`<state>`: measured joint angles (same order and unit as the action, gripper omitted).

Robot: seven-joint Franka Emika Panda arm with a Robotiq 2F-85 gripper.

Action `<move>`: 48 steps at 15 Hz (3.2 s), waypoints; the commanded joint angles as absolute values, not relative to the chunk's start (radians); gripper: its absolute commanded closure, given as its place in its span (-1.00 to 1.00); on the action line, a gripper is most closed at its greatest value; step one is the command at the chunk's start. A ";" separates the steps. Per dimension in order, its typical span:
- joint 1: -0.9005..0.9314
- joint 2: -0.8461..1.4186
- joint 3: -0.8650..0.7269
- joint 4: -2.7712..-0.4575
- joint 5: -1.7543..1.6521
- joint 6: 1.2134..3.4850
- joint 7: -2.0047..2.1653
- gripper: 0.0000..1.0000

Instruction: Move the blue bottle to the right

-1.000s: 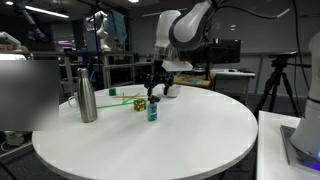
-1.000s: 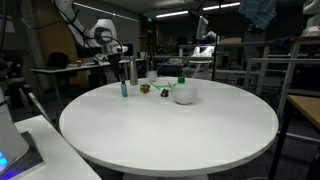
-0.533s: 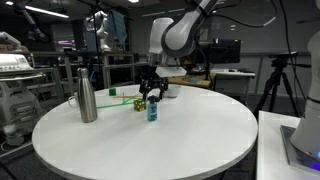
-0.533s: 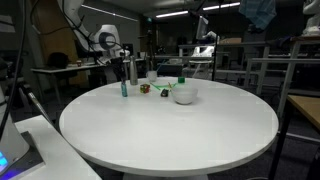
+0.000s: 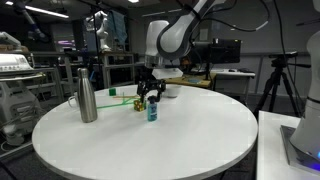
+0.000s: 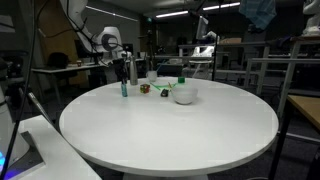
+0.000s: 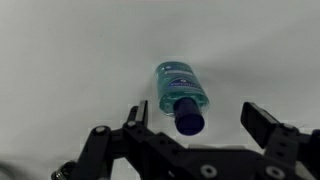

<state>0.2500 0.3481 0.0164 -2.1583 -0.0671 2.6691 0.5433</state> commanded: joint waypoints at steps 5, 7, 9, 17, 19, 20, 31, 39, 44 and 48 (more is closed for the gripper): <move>0.271 0.363 -0.014 -2.114 -0.088 2.627 0.561 -0.95; 0.270 0.363 -0.015 -2.115 -0.086 2.630 0.560 -0.46; 0.270 0.364 -0.016 -2.116 -0.087 2.630 0.561 -0.30; 0.272 0.369 -0.020 -2.105 -0.093 2.625 0.562 0.80; 0.272 0.369 -0.020 -2.104 -0.094 2.624 0.562 0.87; 0.273 0.370 -0.020 -2.104 -0.095 2.623 0.563 0.87; 0.270 0.256 -0.022 -2.202 -0.115 2.617 0.558 0.87; 0.230 0.108 -0.034 -2.340 -0.177 2.624 0.571 0.87; 0.178 0.042 -0.032 -2.409 -0.208 2.623 0.572 0.87; 0.132 -0.005 -0.029 -2.464 -0.224 2.628 0.572 0.87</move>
